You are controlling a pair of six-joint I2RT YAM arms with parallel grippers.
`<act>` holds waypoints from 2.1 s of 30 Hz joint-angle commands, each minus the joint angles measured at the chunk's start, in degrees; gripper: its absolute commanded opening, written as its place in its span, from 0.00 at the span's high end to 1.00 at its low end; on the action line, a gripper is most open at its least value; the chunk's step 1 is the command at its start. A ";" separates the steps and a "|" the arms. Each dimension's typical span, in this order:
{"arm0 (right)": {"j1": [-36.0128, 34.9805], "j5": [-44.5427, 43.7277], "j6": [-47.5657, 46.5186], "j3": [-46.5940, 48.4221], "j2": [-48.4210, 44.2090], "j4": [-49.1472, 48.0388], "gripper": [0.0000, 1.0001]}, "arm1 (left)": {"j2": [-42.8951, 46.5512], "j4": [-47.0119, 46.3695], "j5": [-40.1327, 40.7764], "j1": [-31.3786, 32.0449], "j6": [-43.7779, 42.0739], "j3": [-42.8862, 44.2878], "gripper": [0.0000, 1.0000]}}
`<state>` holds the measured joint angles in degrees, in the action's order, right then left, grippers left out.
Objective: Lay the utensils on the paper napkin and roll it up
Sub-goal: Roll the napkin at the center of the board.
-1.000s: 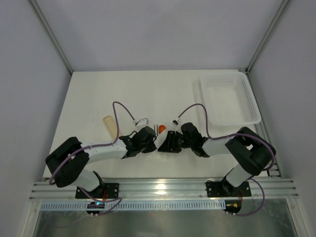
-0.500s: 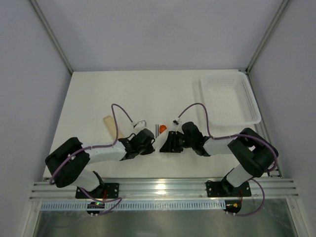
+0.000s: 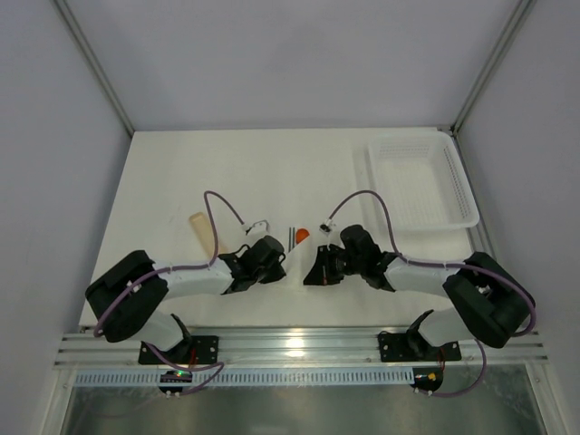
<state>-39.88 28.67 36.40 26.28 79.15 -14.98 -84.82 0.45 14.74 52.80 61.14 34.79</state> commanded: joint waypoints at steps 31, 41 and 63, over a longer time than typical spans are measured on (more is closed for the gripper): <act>-0.38 5.17 1.30 -0.88 17.17 -15.16 0.96 | -0.79 1.66 -0.06 -0.06 0.11 0.02 1.00; 0.33 8.77 -0.19 -1.76 12.88 -15.78 0.96 | -0.88 1.66 -0.06 -0.06 0.47 -0.24 1.00; 5.95 16.51 14.83 -2.11 20.33 -40.38 0.97 | -0.17 0.96 -1.12 0.11 0.73 -1.21 1.00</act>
<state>-33.80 42.41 47.62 23.77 96.55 -42.76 -84.90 0.38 14.02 52.80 61.56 34.79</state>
